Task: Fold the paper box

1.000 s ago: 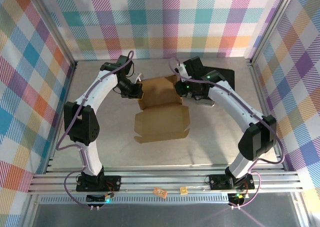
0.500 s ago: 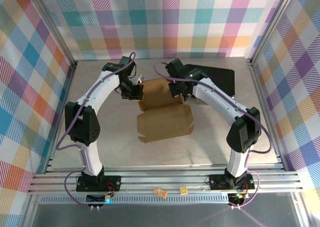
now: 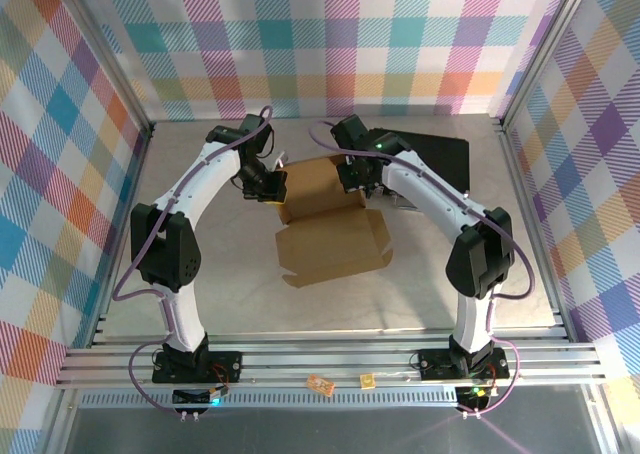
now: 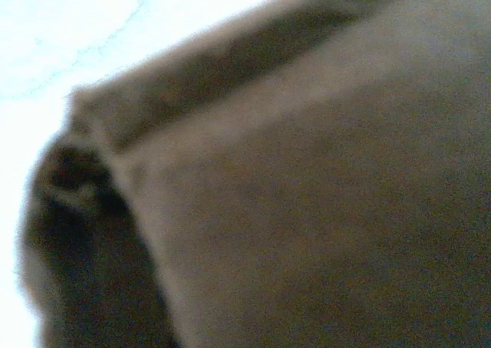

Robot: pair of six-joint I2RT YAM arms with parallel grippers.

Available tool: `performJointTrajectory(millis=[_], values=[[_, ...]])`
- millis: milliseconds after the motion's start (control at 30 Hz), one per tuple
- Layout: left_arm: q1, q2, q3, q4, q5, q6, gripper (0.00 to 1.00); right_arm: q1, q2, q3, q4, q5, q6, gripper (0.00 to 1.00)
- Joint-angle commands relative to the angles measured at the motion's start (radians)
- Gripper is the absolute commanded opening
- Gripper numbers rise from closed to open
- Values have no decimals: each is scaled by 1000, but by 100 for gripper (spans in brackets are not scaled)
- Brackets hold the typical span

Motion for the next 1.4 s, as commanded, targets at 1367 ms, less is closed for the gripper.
performJointTrajectory(millis=[1367], values=[[-38,-8,72,5,-17,-90,0,-53,117,177,-141,216,64,0]])
